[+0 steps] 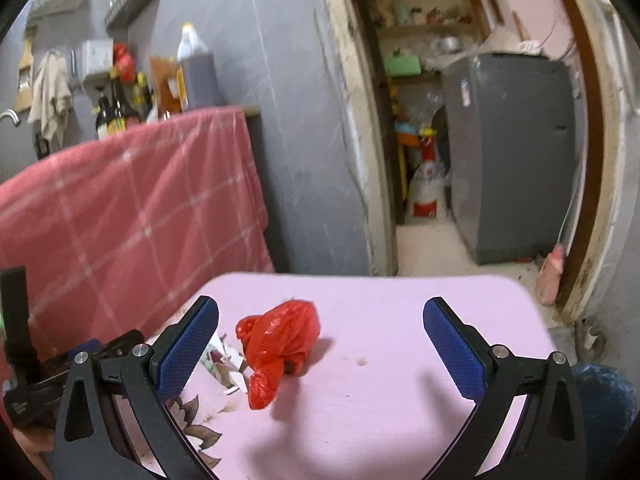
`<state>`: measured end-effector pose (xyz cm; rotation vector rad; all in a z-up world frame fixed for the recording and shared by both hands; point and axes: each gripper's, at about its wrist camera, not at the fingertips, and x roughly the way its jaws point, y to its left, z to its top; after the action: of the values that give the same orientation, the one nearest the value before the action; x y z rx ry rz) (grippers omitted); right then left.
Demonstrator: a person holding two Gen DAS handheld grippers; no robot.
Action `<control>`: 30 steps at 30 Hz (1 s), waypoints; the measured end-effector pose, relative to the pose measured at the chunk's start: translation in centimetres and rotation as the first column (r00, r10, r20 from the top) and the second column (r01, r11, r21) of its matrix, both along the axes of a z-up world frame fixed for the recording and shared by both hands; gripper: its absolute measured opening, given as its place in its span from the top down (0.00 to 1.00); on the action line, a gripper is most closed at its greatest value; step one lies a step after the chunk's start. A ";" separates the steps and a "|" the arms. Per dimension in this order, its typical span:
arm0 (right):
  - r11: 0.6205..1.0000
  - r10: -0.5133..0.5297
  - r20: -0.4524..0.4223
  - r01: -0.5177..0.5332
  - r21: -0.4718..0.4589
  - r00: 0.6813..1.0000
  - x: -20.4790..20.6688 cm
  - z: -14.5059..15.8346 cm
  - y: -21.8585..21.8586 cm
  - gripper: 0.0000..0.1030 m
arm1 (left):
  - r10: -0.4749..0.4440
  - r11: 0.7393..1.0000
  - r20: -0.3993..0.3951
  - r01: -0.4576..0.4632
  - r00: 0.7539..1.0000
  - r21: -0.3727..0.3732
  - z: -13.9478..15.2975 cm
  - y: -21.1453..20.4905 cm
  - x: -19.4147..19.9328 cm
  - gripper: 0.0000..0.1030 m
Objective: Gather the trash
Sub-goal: 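Grasp the red plastic bag with the right tool while the left tool grasps the green-pink wrapper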
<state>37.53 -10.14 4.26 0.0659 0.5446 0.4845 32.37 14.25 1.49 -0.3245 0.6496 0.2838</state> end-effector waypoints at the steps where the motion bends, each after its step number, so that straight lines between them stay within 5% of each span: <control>1: 1.000 0.018 -0.030 -0.018 -0.007 0.999 0.6 -0.4 0.5 0.04 | -0.009 1.000 -0.003 0.009 1.000 -0.001 0.0 0.1 0.2 0.08; 6: 0.998 0.046 -0.123 -0.051 -0.039 0.991 2.6 -1.8 2.1 0.22 | -0.057 0.998 -0.034 0.056 0.998 -0.027 -0.4 0.3 1.2 0.27; 14: 0.991 0.088 -0.250 -0.110 -0.077 0.964 4.7 -3.8 3.6 0.38 | -0.116 0.988 -0.048 0.111 0.992 -0.108 -0.6 0.1 2.1 0.44; 30: 0.984 0.138 -0.219 -0.160 -0.084 0.966 3.4 -3.4 3.1 0.78 | -0.171 0.958 -0.086 0.145 0.982 -0.246 -0.6 -0.7 4.0 0.45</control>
<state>40.96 -7.05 0.86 -0.0207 0.7869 0.6001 36.42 13.59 0.85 -0.4874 0.8129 0.0690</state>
